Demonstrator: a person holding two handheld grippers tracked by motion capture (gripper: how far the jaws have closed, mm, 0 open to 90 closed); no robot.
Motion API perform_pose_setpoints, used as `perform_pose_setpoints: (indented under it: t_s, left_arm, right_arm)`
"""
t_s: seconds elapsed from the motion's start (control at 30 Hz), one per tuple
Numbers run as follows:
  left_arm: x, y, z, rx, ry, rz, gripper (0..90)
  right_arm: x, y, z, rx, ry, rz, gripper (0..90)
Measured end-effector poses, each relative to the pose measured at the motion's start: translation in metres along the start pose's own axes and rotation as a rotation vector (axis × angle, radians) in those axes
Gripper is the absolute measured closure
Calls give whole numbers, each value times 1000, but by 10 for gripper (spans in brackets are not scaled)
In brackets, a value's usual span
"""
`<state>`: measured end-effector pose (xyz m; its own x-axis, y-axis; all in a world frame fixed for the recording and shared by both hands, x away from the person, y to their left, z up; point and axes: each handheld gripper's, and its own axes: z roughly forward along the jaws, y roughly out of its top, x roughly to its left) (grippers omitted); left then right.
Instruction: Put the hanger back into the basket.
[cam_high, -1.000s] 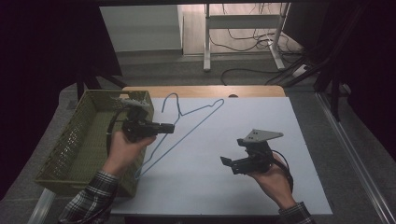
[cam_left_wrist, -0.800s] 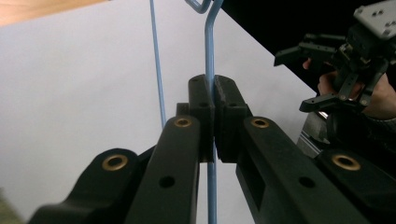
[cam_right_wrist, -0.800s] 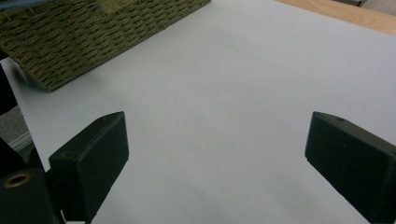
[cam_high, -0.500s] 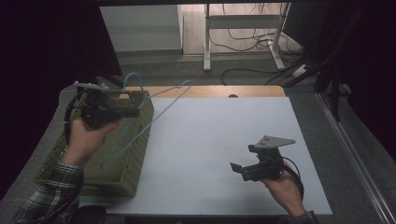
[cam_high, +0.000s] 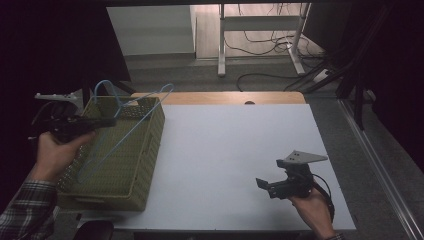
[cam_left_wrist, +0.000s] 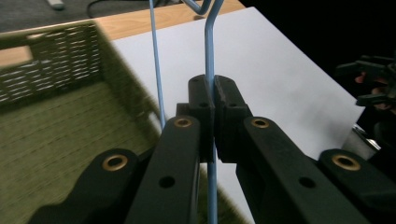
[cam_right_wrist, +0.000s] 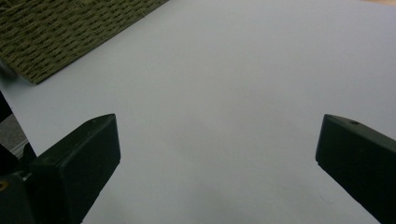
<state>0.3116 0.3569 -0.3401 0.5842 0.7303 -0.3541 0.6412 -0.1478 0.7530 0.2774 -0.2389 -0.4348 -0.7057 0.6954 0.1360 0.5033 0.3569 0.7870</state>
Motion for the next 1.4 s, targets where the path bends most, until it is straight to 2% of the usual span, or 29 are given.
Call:
perform_pose_setpoints:
  t_s: [0.07,0.17,0.37,0.57,0.73,1.0,1.13,1.2,1.27,1.3,1.37,1.4]
  left_arm:
    - [11,-9,-9,-12,21,-7,878]
    - [18,-15,-13,-18,27,-7,878]
    - [42,-33,-15,-15,45,-23,878]
    - [63,-50,-10,-4,44,-33,877]
    - [75,-62,-2,17,32,-51,877]
    - [94,-82,13,49,34,-111,876]
    - [101,-90,18,85,69,-145,875]
    - [103,-91,19,96,84,-150,874]
    - [101,-89,21,109,119,-149,867]
    - [100,-88,21,118,138,-148,859]
    - [98,-87,20,129,218,-150,815]
    - [97,-86,19,125,243,-154,815]
  right_arm:
    - [-3,-5,-2,7,-6,9,0]
    - [-5,-8,-2,14,-11,19,0]
    - [-6,-11,-2,27,-19,24,0]
    - [-7,-12,-1,33,-26,20,0]
    - [-7,-12,0,38,-31,20,0]
    - [-7,-13,2,51,-30,19,0]
    - [-7,-14,3,55,-29,17,0]
    - [-7,-14,4,56,-30,16,0]
    - [-8,-15,4,59,-33,14,0]
    - [-8,-15,4,59,-32,14,0]
    - [-8,-15,4,59,-36,11,0]
    - [-8,-15,4,59,-36,11,0]
